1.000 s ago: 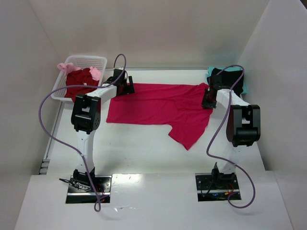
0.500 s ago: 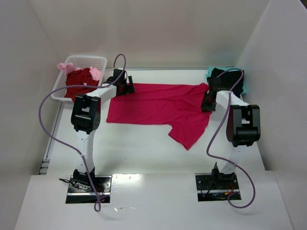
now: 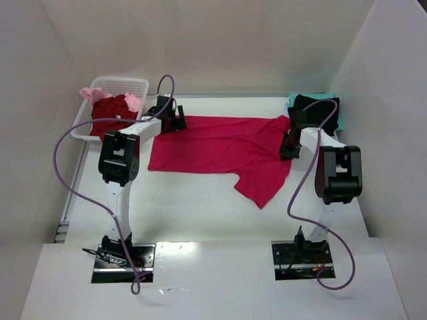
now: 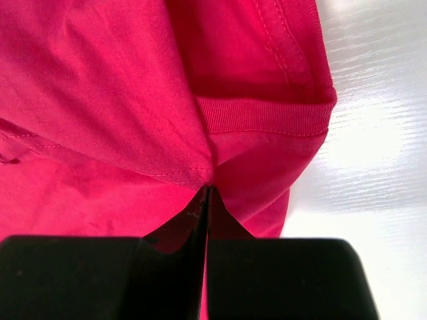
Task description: Fold and stack the t-shirts
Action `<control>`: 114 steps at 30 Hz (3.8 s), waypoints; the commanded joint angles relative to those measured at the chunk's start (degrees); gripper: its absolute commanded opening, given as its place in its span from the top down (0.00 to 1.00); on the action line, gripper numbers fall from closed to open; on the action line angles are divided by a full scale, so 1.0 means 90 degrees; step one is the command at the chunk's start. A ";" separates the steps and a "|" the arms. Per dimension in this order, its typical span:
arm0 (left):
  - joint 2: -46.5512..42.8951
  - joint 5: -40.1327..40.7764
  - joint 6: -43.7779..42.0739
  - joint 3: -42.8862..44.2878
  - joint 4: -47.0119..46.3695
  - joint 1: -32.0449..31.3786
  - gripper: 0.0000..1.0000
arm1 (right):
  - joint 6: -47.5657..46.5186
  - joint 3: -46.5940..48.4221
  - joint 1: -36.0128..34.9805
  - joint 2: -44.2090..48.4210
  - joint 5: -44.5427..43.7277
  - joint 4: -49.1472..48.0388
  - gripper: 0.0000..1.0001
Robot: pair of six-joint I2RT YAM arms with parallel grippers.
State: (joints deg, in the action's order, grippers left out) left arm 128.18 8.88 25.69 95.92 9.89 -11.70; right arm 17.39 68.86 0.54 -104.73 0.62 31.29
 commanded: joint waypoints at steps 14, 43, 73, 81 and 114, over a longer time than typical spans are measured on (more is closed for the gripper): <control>-0.0677 -0.0440 -0.0150 0.0095 -0.0024 0.0168 0.01 | 0.0090 0.1341 0.0009 0.0826 -0.0225 -0.0058 0.09; -0.1967 -0.1192 -0.1136 -0.0882 -0.0913 0.0168 0.01 | -0.0809 0.4897 -0.1036 -0.3334 -0.0664 -0.0937 0.34; -0.1850 -0.0880 -0.1136 -0.1009 -0.0855 0.0168 0.01 | -0.0926 0.7904 -0.1456 -0.5472 -0.0626 0.0137 0.43; -0.1841 -0.0811 -0.1068 -0.1009 -0.0738 0.0168 0.01 | -0.0779 0.8766 -0.1456 -0.5357 -0.1104 0.0596 0.33; -0.1869 -0.0987 -0.0882 -0.0853 -0.0552 0.0168 0.01 | -0.0399 0.2760 -0.0460 -0.2105 -0.1417 -0.0850 0.75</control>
State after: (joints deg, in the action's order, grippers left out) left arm 112.62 0.73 16.88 87.00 6.00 -10.24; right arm 12.75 95.09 -3.49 -125.64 -11.81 25.45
